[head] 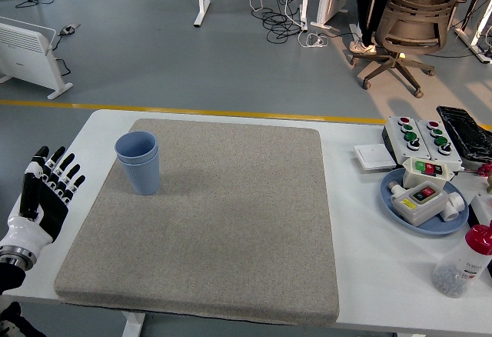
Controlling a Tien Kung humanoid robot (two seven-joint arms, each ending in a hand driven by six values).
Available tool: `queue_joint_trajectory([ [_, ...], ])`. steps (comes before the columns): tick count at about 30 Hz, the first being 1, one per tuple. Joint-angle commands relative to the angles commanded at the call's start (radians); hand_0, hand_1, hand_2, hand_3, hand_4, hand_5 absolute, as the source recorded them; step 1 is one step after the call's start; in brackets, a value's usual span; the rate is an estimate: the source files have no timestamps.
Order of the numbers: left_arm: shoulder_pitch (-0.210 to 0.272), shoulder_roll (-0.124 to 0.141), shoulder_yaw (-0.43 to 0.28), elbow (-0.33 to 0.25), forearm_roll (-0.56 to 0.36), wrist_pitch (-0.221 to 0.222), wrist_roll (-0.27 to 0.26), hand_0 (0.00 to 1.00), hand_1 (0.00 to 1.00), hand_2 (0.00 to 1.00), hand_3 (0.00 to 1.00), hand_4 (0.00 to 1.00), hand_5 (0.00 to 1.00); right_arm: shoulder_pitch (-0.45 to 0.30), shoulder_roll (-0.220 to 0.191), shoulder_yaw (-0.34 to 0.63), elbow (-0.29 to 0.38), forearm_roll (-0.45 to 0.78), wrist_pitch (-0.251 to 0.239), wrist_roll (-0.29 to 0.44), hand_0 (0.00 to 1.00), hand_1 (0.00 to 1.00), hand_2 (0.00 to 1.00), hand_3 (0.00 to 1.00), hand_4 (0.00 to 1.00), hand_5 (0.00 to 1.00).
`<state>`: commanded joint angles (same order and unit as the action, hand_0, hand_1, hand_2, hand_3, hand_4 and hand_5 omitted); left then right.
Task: Push cup pick cup insert cup
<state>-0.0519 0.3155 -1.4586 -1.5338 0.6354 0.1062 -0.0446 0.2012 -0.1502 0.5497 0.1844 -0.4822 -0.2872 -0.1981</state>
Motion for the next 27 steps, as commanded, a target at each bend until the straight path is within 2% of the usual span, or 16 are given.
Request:
queue_joint_trajectory([
  [17, -0.010, -0.008, -0.024, 0.011, -0.002, 0.012, -0.005, 0.958, 0.968, 0.998, 0.998, 0.669, 0.998, 0.021, -0.004, 0.001, -0.002, -0.001, 0.008, -0.001, 0.669, 0.611, 0.642, 0.579, 0.129, 0.485],
  [27, -0.011, -0.012, -0.041, 0.018, 0.014, -0.003, 0.001, 0.945, 0.943, 0.998, 0.998, 0.670, 0.998, 0.028, 0.000, 0.016, 0.001, -0.029, 0.009, -0.009, 0.670, 0.612, 0.641, 0.579, 0.129, 0.486],
])
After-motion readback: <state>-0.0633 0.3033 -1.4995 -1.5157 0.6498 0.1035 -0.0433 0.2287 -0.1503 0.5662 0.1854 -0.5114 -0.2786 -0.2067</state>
